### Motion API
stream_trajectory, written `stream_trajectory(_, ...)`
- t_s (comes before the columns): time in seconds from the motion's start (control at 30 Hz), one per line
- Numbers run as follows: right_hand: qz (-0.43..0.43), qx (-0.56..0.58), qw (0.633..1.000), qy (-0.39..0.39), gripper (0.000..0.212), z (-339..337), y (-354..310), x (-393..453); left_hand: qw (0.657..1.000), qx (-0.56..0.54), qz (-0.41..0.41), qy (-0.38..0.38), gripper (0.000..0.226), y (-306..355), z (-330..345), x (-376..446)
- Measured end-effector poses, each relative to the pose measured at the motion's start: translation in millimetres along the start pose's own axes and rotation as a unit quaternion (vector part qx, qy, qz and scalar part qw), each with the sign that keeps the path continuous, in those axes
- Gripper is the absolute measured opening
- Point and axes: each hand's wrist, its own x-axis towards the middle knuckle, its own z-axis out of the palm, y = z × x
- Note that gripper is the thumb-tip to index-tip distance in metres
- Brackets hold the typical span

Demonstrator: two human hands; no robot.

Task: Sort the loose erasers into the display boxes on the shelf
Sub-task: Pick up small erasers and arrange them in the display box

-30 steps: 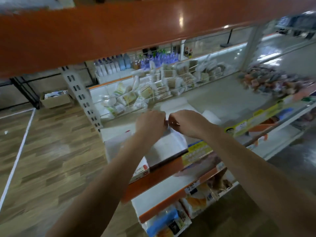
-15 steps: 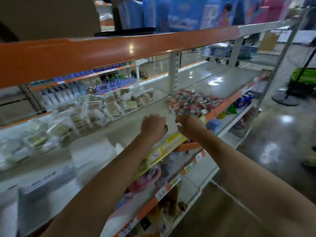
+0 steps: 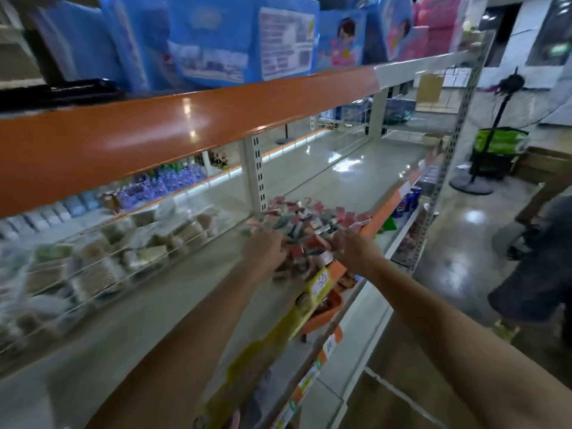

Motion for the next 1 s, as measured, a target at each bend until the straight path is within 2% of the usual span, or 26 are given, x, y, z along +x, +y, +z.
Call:
stream_trajectory(0.13,0.042,0.03,0.998,0.02,0.053,11,16,22,0.999,-0.033,-0.027,-0.026,0.042,-13,15,37)
stream_trajectory(0.33,0.022,0.093,0.994,0.056,0.044,27,40,49,0.995,-0.069,-0.062,-0.04,0.038,-18,30,61)
stream_trajectory(0.4,-0.002,0.12,0.991,0.064,0.034,28,47,56,0.995,-0.058,-0.076,-0.023,0.029,-19,30,63)
stream_trajectory(0.47,-0.033,0.143,0.986,0.075,0.026,26,52,63,0.994,-0.055,-0.088,-0.014,0.033,-21,33,64)
stream_trajectory(0.63,-0.152,0.237,0.957,0.075,0.03,10,52,80,0.993,-0.082,-0.081,0.019,0.035,-21,35,55)
stream_trajectory(0.7,-0.192,0.275,0.94,0.06,0.03,3,44,86,0.99,-0.116,-0.064,0.045,0.036,-18,30,45)
stream_trajectory(0.73,-0.205,0.299,0.931,0.045,0.03,3,39,89,0.986,-0.14,-0.073,0.052,0.029,-18,28,38)
stream_trajectory(0.83,-0.226,0.353,0.908,-0.021,0.031,4,21,92,0.965,-0.218,-0.143,0.031,0.013,-23,24,15)
stream_trajectory(0.9,-0.229,0.401,0.884,-0.073,0.03,8,7,89,0.937,-0.285,-0.204,0.016,0.012,-27,21,-4)
stream_trajectory(1.0,-0.231,0.478,0.835,-0.143,0.021,14,-16,80,0.886,-0.384,-0.256,0.04,0.02,-27,9,-35)
